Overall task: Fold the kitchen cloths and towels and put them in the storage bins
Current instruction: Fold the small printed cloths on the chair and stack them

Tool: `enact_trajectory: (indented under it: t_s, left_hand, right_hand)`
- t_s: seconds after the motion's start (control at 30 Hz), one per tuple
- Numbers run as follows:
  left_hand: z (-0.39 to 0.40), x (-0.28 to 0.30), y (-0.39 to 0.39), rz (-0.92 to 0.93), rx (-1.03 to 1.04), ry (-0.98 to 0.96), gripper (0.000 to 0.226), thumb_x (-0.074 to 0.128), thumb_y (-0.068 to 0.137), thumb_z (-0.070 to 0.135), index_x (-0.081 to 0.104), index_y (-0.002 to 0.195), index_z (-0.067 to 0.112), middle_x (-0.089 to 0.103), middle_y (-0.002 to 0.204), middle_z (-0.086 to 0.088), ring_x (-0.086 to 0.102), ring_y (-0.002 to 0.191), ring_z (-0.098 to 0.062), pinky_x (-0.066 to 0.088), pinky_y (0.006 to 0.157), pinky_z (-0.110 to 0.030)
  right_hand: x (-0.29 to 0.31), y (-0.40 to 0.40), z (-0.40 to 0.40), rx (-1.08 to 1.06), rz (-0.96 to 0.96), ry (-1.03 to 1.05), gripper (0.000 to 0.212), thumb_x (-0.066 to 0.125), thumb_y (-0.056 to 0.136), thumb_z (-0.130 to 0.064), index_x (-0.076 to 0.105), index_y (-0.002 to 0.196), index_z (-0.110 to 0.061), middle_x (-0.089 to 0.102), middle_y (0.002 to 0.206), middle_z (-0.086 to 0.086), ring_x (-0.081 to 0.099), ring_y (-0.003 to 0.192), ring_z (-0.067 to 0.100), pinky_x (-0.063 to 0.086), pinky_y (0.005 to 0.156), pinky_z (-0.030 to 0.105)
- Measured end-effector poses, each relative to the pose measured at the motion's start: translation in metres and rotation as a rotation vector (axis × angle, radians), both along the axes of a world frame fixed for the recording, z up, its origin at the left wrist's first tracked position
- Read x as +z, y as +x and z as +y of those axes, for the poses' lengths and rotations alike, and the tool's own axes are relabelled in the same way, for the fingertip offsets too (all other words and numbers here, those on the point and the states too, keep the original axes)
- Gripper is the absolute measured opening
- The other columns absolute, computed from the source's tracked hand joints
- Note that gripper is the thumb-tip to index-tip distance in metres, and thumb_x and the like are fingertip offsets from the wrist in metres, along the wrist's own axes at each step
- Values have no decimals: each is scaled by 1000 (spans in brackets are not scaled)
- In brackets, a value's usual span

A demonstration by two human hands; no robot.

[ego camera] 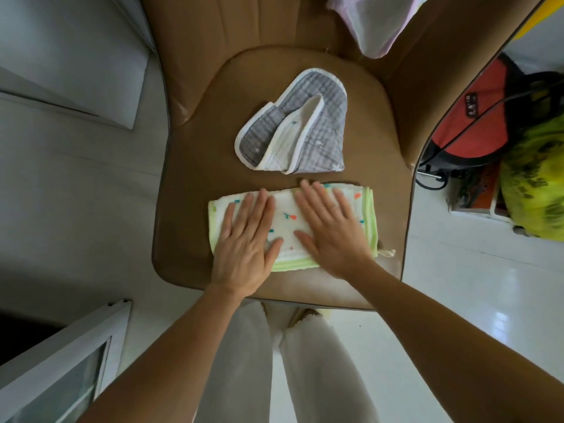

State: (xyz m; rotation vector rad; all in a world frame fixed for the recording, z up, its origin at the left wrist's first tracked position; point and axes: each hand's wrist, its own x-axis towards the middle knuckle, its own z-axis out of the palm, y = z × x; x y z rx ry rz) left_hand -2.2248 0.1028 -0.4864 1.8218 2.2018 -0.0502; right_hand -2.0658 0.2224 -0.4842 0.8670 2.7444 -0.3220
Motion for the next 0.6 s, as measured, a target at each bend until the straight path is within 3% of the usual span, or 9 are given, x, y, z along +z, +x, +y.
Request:
enact_trajectory:
  t_s: [0.1, 0.2, 0.23, 0.3, 0.37, 0.43, 0.5, 0.6]
  left_hand:
    - [-2, 3, 2, 18, 93, -31, 70, 22, 96, 56, 14, 153, 16, 8, 159, -11, 6, 147, -29, 7, 119, -49]
    - [-3, 12, 3, 5, 366, -57, 70, 16, 95, 56, 14, 152, 15, 8, 159, -16, 7, 147, -30, -2, 117, -48]
    - [-4, 15, 2, -30, 476, -31, 69, 17, 96, 54, 18, 151, 13, 12, 158, -18, 12, 146, -32, 1, 117, -47]
    - [-3, 26, -3, -151, 697, 93, 65, 26, 97, 49, 32, 145, 7, 29, 150, -22, 30, 137, -36, 22, 113, -44]
    - [0, 36, -8, -284, 935, 220, 56, 36, 98, 44, 46, 132, 1, 48, 131, -21, 46, 120, -35, 39, 96, -36]
    - [5, 40, -14, -338, 1100, 250, 49, 41, 98, 42, 54, 117, -1, 58, 115, -19, 54, 106, -31, 41, 75, -28]
    - [8, 39, -19, -338, 1122, 189, 48, 41, 97, 45, 57, 107, 1, 62, 107, -16, 57, 97, -27, 35, 62, -20]
    - [8, 35, -25, -263, 940, 3, 50, 40, 96, 50, 57, 105, 4, 64, 103, -14, 59, 94, -26, 35, 60, -26]
  right_hand:
    - [7, 26, 10, -230, -73, 36, 65, 19, 99, -50, 9, 152, -13, 8, 159, 4, 3, 147, 17, 4, 119, 40]
    - [18, 39, 8, -299, -110, 58, 65, 13, 100, -49, 6, 152, -9, 6, 159, 7, 0, 147, 18, 0, 119, 38]
    - [22, 35, 6, -305, -92, 55, 65, 14, 100, -47, 7, 151, -8, 6, 159, 9, 1, 147, 19, -1, 119, 38]
    - [27, 21, 0, -282, -39, 35, 62, 18, 101, -43, 11, 151, -7, 6, 158, 10, 3, 147, 22, 0, 120, 38]
    - [27, 6, -5, -183, 15, -2, 58, 19, 101, -38, 13, 151, -9, 6, 158, 7, 5, 147, 22, 2, 120, 38]
    - [24, -3, -9, -97, 41, -44, 55, 21, 101, -33, 13, 151, -11, 7, 159, 5, 5, 147, 21, 4, 120, 38]
    - [19, -8, -11, -83, 48, -64, 54, 22, 102, -31, 13, 152, -12, 7, 159, 5, 4, 148, 19, 6, 120, 38]
    - [15, -15, -16, -114, 57, -75, 53, 22, 102, -29, 14, 152, -12, 8, 160, 5, 4, 148, 19, 9, 120, 39]
